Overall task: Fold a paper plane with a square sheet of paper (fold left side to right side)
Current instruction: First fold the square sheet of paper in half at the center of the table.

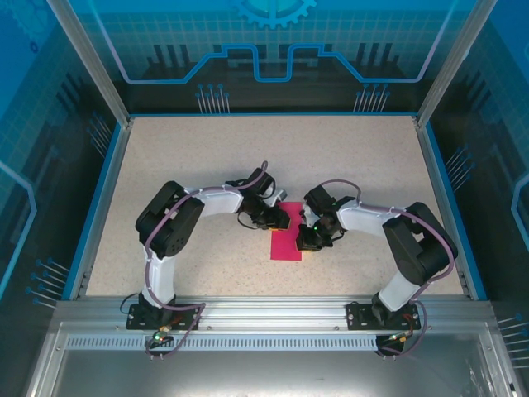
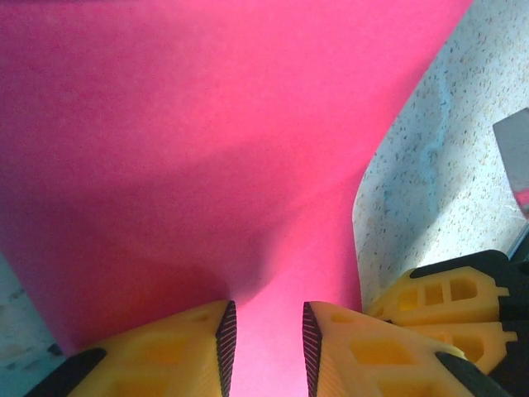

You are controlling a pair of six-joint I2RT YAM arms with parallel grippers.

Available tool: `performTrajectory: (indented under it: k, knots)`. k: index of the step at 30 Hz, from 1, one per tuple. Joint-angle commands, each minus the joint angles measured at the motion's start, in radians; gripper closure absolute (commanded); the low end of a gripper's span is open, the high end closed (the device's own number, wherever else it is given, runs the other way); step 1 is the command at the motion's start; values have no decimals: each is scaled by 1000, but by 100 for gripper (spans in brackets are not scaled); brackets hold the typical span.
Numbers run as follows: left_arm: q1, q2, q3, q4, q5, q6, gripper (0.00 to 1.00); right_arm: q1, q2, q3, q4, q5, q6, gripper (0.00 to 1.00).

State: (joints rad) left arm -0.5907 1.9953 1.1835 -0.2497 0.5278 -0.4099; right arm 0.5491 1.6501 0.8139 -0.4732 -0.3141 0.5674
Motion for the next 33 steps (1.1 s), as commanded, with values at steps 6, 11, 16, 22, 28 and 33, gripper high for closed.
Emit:
performTrajectory:
  k: [6,11,16,22,28,33]
  knots:
    - [53,38,22,23,-31,56,69,14,74,-38,-114,140,-40,90]
    - [76,67,66,12,-44,59,69,14,77,-39,-118,140,-44,90]
    - [94,96,113,-3,-57,55,69,14,80,-41,-116,142,-44,90]
    - [105,135,176,-23,-63,54,68,14,81,-44,-116,143,-45,90]
    - [109,178,232,-27,-78,43,67,14,83,-44,-117,143,-47,90]
    - [119,209,270,-12,-79,17,67,14,85,-44,-116,142,-50,90]
